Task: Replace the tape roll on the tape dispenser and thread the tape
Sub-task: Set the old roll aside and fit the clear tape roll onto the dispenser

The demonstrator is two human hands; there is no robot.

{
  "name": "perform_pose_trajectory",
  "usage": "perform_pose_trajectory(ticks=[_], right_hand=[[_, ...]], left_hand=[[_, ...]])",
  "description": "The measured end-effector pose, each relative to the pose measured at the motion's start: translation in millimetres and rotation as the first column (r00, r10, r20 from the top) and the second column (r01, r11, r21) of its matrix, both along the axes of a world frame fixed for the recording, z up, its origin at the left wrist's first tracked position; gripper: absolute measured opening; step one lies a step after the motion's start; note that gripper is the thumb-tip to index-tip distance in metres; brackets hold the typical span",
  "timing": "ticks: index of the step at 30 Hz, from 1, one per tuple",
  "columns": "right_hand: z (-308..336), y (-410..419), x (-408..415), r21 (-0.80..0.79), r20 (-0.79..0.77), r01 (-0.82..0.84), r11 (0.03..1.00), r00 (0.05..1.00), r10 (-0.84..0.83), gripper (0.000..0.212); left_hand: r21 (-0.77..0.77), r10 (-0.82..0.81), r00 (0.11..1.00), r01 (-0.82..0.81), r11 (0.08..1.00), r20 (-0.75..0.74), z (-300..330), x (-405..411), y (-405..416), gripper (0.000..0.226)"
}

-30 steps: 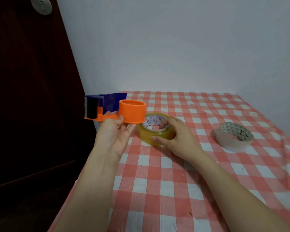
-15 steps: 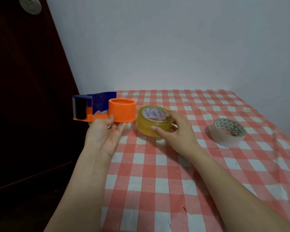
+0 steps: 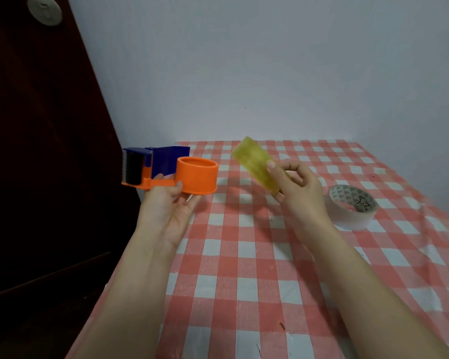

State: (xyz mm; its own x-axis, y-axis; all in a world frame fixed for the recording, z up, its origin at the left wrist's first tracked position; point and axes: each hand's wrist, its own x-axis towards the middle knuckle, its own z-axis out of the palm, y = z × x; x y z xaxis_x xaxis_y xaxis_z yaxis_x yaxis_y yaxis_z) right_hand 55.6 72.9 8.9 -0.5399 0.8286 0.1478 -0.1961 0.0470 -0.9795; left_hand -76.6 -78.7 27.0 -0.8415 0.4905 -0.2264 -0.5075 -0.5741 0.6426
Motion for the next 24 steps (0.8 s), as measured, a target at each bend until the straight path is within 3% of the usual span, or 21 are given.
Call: perform_pose_trajectory(ticks=[4, 10, 13, 18, 24], right_hand=[[7, 2, 1, -0.187, -0.159, -0.082, 0.979, 0.986, 0.052, 0.028], [13, 2, 3, -0.310, -0.238, -0.173, 0.935, 0.966, 0.100, 0.031], [16, 0, 5, -0.324, -0.260, -0.190, 0.927, 0.960, 0.106, 0.020], [17, -2, 5, -0.318, -0.234, -0.188, 0.929, 0.965, 0.116, 0.021], [17, -2, 5, -0.295, -0.226, -0.203, 0.934, 0.964, 0.138, 0.023]], left_hand=[[-0.013, -0.058, 0.998, 0.058, 0.998, -0.012, 1, 6, 3, 0.058], [-0.073, -0.130, 0.988, 0.124, 0.990, -0.083, 0, 14, 8, 0.050], [-0.135, -0.150, 0.979, 0.131, 0.982, -0.136, 0, 16, 10, 0.042], [-0.175, -0.216, 0.961, 0.185, 0.967, -0.175, -1, 19, 12, 0.015], [-0.206, -0.261, 0.947, 0.222, 0.953, -0.188, -3, 21, 14, 0.013]])
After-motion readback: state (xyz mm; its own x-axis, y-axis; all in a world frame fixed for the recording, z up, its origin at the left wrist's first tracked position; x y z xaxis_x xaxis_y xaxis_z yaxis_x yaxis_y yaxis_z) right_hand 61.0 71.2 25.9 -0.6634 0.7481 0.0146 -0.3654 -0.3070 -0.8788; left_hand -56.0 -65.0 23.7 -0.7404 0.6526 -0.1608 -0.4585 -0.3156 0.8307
